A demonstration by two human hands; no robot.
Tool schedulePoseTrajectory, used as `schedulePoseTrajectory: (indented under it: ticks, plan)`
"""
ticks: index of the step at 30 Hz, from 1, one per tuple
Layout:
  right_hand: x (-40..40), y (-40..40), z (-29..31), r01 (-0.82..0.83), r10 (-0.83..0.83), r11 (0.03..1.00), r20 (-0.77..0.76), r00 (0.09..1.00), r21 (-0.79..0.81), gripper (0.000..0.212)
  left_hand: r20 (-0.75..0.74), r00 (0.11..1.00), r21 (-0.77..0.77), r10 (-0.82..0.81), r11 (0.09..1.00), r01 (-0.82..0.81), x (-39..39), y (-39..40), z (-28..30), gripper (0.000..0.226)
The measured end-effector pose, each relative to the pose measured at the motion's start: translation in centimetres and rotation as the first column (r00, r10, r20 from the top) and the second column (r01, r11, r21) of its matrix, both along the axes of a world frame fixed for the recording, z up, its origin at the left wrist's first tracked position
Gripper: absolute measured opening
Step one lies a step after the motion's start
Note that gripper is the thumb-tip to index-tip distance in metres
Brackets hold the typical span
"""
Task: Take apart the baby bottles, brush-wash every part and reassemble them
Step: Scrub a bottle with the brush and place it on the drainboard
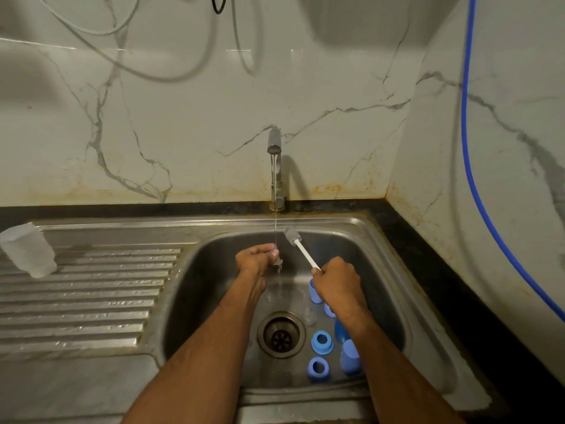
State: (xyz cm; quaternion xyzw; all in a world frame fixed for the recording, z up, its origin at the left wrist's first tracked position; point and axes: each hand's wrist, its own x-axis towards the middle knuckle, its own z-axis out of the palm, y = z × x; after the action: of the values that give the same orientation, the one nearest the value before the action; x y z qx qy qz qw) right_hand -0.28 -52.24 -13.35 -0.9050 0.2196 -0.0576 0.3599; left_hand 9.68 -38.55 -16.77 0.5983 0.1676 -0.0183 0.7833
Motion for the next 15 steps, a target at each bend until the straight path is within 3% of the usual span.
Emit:
schedulePoseTrajectory:
  ticks: [6, 9, 12, 15]
  plan:
    - [0.17, 0.04, 0.02, -0.005, 0.005, 1.000, 0.009, 1.000, -0.004, 0.026, -0.085, 0.996, -0.085, -0.023, 0.996, 0.015, -0.01, -0.01, 1.00, 0.026]
    - [0.20, -0.05, -0.04, 0.007, -0.007, 1.000, 0.008, 1.000, -0.008, 0.027, -0.177, 0.974, -0.286, -0.145, 0.954, 0.090, -0.08, 0.27, 1.07, 0.025]
    - [0.26, -0.11, -0.15, 0.002, -0.002, 1.000, 0.000, 1.000, -0.010, 0.026, -0.245, 0.949, -0.508, -0.198, 0.860, 0.048, -0.13, 0.32, 0.72, 0.022]
    - [0.39, 0.01, -0.24, 0.002, -0.002, 1.000, -0.002, 1.000, -0.008, 0.026, -0.281, 0.937, -0.590, -0.206, 0.808, 0.001, 0.06, 0.43, 0.25, 0.020]
